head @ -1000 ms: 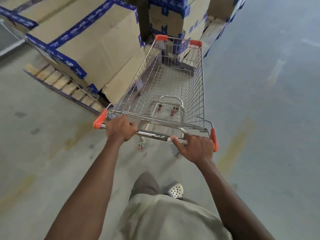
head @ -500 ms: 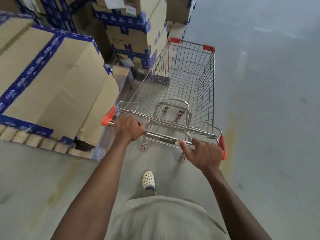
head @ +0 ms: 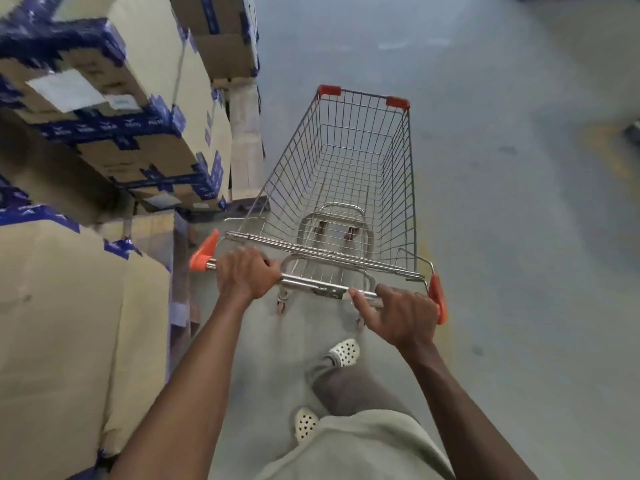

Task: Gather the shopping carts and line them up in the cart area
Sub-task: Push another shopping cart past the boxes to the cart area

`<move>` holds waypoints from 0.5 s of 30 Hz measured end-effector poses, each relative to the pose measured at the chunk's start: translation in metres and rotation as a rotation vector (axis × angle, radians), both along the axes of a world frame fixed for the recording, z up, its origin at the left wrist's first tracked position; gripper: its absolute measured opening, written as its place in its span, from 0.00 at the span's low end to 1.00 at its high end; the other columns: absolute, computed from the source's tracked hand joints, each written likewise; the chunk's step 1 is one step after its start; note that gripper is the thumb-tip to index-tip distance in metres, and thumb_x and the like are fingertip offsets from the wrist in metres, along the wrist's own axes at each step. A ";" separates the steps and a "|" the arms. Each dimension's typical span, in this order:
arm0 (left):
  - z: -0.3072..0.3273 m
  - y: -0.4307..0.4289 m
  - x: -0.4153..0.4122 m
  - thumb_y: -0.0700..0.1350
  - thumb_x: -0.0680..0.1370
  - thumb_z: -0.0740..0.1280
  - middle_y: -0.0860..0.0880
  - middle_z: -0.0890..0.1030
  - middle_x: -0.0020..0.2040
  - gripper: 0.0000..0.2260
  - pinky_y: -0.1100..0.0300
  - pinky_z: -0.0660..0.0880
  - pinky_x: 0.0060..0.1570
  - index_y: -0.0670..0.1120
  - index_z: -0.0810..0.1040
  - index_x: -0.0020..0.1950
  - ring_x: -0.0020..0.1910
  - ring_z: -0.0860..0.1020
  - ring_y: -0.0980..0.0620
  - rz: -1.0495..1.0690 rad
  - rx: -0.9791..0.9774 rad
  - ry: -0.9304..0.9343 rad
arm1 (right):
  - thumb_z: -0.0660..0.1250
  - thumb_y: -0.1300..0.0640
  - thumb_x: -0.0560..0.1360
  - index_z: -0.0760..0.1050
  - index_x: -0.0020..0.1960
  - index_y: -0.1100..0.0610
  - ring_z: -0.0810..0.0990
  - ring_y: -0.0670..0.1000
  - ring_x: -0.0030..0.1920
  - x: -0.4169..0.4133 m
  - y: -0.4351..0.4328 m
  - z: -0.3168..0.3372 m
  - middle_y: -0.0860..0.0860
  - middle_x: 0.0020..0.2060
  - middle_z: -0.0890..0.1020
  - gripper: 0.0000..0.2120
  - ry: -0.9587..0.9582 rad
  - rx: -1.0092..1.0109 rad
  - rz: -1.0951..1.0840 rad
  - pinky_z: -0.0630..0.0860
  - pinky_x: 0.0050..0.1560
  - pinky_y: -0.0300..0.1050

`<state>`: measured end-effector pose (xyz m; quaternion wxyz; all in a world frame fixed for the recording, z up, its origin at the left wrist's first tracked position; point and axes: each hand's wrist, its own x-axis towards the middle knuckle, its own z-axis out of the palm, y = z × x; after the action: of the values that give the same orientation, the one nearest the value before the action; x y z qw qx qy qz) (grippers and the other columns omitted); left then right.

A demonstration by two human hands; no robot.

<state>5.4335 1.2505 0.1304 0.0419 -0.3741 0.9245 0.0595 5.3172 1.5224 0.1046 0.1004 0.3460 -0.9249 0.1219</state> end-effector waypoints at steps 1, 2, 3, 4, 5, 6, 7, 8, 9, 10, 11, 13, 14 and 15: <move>-0.002 -0.009 -0.016 0.56 0.71 0.60 0.52 0.70 0.23 0.19 0.61 0.65 0.28 0.46 0.75 0.26 0.24 0.70 0.51 -0.014 0.008 0.016 | 0.56 0.26 0.78 0.74 0.30 0.53 0.75 0.50 0.22 -0.010 -0.006 -0.002 0.48 0.21 0.75 0.34 0.001 0.001 -0.013 0.71 0.29 0.39; -0.003 -0.017 -0.032 0.56 0.71 0.60 0.53 0.69 0.22 0.19 0.62 0.64 0.28 0.46 0.74 0.25 0.23 0.69 0.52 -0.036 0.019 0.031 | 0.56 0.26 0.78 0.74 0.31 0.53 0.75 0.50 0.22 -0.021 -0.011 -0.003 0.48 0.22 0.75 0.34 -0.001 0.000 -0.029 0.72 0.29 0.39; -0.004 -0.024 -0.048 0.56 0.71 0.59 0.53 0.67 0.21 0.20 0.61 0.62 0.28 0.46 0.74 0.24 0.23 0.68 0.51 -0.048 0.023 0.049 | 0.56 0.26 0.78 0.74 0.31 0.53 0.75 0.51 0.22 -0.032 -0.016 -0.004 0.48 0.22 0.75 0.34 -0.005 -0.002 -0.050 0.72 0.29 0.40; -0.003 -0.030 -0.064 0.56 0.70 0.58 0.53 0.66 0.21 0.19 0.61 0.60 0.28 0.46 0.75 0.25 0.23 0.68 0.51 -0.058 0.012 0.064 | 0.56 0.26 0.78 0.74 0.32 0.53 0.74 0.50 0.22 -0.044 -0.022 -0.004 0.48 0.21 0.74 0.34 -0.005 -0.004 -0.072 0.72 0.28 0.40; -0.001 -0.037 -0.081 0.55 0.70 0.59 0.53 0.66 0.21 0.19 0.61 0.58 0.28 0.45 0.76 0.26 0.23 0.68 0.52 -0.068 -0.001 0.065 | 0.56 0.26 0.78 0.75 0.32 0.53 0.73 0.50 0.22 -0.055 -0.028 -0.004 0.47 0.21 0.73 0.34 0.005 -0.007 -0.095 0.71 0.28 0.40; 0.001 -0.045 -0.097 0.55 0.71 0.61 0.53 0.67 0.22 0.18 0.61 0.57 0.28 0.45 0.78 0.27 0.23 0.67 0.53 -0.091 -0.012 0.056 | 0.56 0.26 0.78 0.75 0.31 0.53 0.72 0.49 0.21 -0.067 -0.035 -0.003 0.47 0.21 0.72 0.34 0.008 -0.008 -0.114 0.70 0.27 0.39; 0.004 -0.052 -0.115 0.54 0.72 0.62 0.53 0.67 0.22 0.18 0.62 0.57 0.28 0.45 0.78 0.28 0.23 0.66 0.54 -0.109 -0.013 0.048 | 0.57 0.26 0.78 0.74 0.31 0.53 0.72 0.49 0.21 -0.080 -0.042 -0.002 0.46 0.21 0.72 0.33 0.012 -0.012 -0.131 0.69 0.27 0.38; 0.005 -0.059 -0.132 0.53 0.73 0.63 0.53 0.68 0.23 0.17 0.62 0.57 0.28 0.46 0.79 0.28 0.23 0.66 0.55 -0.125 -0.010 0.042 | 0.57 0.27 0.78 0.74 0.30 0.53 0.71 0.49 0.21 -0.093 -0.047 -0.001 0.46 0.20 0.72 0.33 0.027 -0.016 -0.150 0.69 0.28 0.38; 0.006 -0.065 -0.149 0.53 0.73 0.63 0.53 0.69 0.23 0.17 0.62 0.58 0.28 0.46 0.79 0.29 0.23 0.67 0.54 -0.134 -0.004 0.034 | 0.57 0.27 0.78 0.74 0.30 0.53 0.71 0.48 0.20 -0.106 -0.053 0.000 0.46 0.20 0.72 0.33 0.045 -0.016 -0.167 0.69 0.29 0.37; 0.006 -0.071 -0.167 0.53 0.72 0.63 0.53 0.69 0.23 0.17 0.61 0.59 0.28 0.45 0.79 0.28 0.24 0.69 0.52 -0.147 -0.004 0.030 | 0.58 0.27 0.78 0.74 0.29 0.53 0.71 0.48 0.20 -0.118 -0.058 0.003 0.45 0.20 0.72 0.33 0.060 -0.009 -0.188 0.68 0.31 0.38; 0.005 -0.077 -0.186 0.54 0.72 0.63 0.52 0.70 0.23 0.17 0.61 0.60 0.29 0.45 0.78 0.28 0.25 0.71 0.50 -0.157 -0.001 0.036 | 0.59 0.28 0.77 0.74 0.28 0.53 0.72 0.47 0.20 -0.131 -0.063 0.007 0.45 0.19 0.71 0.33 0.083 0.004 -0.221 0.67 0.33 0.39; 0.004 -0.085 -0.222 0.54 0.72 0.63 0.51 0.72 0.24 0.18 0.60 0.61 0.30 0.44 0.78 0.28 0.26 0.72 0.49 -0.191 0.002 0.035 | 0.61 0.28 0.76 0.72 0.26 0.53 0.72 0.46 0.20 -0.157 -0.070 0.012 0.45 0.19 0.71 0.33 0.112 0.035 -0.297 0.69 0.35 0.40; 0.004 -0.088 -0.238 0.55 0.72 0.63 0.51 0.73 0.25 0.18 0.60 0.61 0.30 0.44 0.78 0.28 0.26 0.72 0.50 -0.215 -0.002 0.030 | 0.60 0.27 0.76 0.71 0.26 0.53 0.71 0.47 0.20 -0.169 -0.073 0.014 0.45 0.19 0.71 0.33 0.097 0.041 -0.312 0.71 0.35 0.40; 0.005 -0.090 -0.254 0.55 0.73 0.62 0.51 0.74 0.26 0.18 0.60 0.61 0.30 0.45 0.78 0.29 0.26 0.71 0.51 -0.235 0.003 0.028 | 0.58 0.27 0.77 0.71 0.25 0.53 0.71 0.48 0.21 -0.180 -0.075 0.015 0.45 0.19 0.71 0.34 0.079 0.034 -0.312 0.73 0.34 0.39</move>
<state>5.1799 1.1601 0.1349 0.0365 -0.2624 0.9624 0.0608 5.1371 1.4470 0.1194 0.1486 0.2041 -0.9647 0.0755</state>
